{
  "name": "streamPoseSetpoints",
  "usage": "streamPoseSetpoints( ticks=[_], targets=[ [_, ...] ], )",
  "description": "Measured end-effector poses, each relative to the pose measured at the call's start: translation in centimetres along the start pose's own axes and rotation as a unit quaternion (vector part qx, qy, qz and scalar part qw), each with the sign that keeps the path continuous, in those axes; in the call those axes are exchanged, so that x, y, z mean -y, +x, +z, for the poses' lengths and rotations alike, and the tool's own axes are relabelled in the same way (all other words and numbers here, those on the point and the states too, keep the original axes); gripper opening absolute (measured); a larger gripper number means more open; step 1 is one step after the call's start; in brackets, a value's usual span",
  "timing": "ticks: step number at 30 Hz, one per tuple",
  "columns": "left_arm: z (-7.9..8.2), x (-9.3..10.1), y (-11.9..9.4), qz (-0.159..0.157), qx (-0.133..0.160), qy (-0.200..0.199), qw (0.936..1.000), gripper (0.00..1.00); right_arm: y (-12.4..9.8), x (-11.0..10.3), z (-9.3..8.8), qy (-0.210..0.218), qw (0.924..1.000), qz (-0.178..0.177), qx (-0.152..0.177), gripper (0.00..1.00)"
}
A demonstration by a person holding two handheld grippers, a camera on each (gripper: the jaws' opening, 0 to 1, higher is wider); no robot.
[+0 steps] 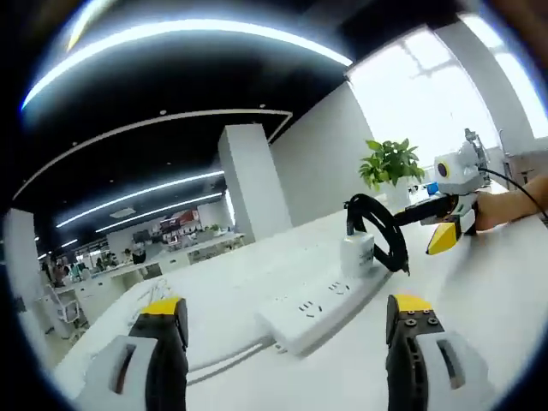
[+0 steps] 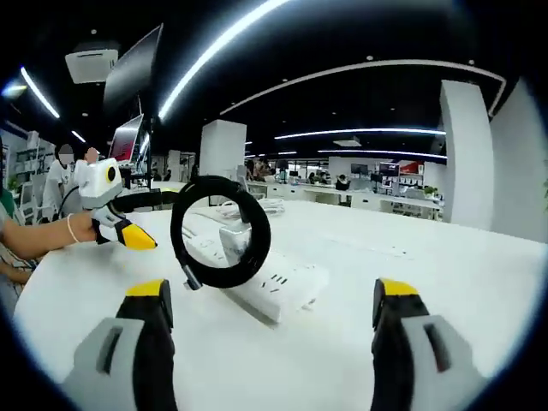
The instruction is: Straighten the power strip on the desk, plug the charger into it
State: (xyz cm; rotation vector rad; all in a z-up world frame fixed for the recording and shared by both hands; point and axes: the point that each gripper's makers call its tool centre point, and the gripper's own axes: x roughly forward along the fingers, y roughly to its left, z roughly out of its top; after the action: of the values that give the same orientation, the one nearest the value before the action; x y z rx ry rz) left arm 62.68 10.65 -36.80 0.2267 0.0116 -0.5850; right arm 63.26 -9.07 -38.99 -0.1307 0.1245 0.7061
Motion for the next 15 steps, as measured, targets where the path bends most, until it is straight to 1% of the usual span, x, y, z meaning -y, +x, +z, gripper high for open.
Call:
streamPoseSetpoints(
  ticks=[1, 3, 4, 5, 6, 7, 8, 11, 12, 15],
  targets=[
    [-0.3, -0.1, 0.1, -0.001, -0.004, -0.008, 1.0000, 0.90, 0.3, 0.1, -0.4, -0.011, 0.9997, -0.002, -0.020, 0.92],
    [-0.9, -0.1, 0.3, -0.003, -0.010, -0.029, 0.9995, 0.84, 1.0, 0.0, 0.0, -0.020, 0.9998, -0.002, -0.008, 0.92],
    [-1.3, -0.1, 0.4, -0.006, -0.015, -0.035, 0.9993, 0.84, 1.4, 0.0, 0.1, -0.021, 0.9998, 0.001, -0.004, 0.91],
    [-1.9, 0.0, 0.5, -0.012, -0.026, -0.039, 0.9988, 0.84, 1.8, -0.1, 0.1, -0.021, 0.9997, 0.003, -0.007, 0.91],
    [-2.6, 0.1, 0.6, -0.013, -0.047, -0.046, 0.9977, 0.83, 2.2, -0.2, -0.2, -0.018, 0.9997, 0.004, -0.017, 0.91],
    [-2.8, 0.1, 0.8, -0.012, -0.050, -0.047, 0.9976, 0.80, 2.5, -0.3, -0.4, -0.017, 0.9996, 0.005, -0.023, 0.91],
    [-2.9, 0.1, 0.8, -0.013, -0.051, -0.048, 0.9975, 0.74, 2.6, -0.5, -0.5, -0.016, 0.9995, 0.010, -0.027, 0.90],
    [-3.3, 0.7, 0.9, -0.028, -0.067, -0.063, 0.9954, 0.53, 2.5, -0.9, -0.6, -0.012, 0.9994, 0.018, -0.029, 0.83],
    [-3.5, 0.7, 1.0, -0.030, -0.072, -0.071, 0.9944, 0.50, 2.5, -1.1, -0.7, -0.010, 0.9993, 0.020, -0.030, 0.81],
    [-4.0, 0.6, 1.5, -0.026, -0.083, -0.076, 0.9933, 0.49, 2.5, -1.4, -0.8, -0.006, 0.9991, 0.025, -0.035, 0.75]
  ],
)
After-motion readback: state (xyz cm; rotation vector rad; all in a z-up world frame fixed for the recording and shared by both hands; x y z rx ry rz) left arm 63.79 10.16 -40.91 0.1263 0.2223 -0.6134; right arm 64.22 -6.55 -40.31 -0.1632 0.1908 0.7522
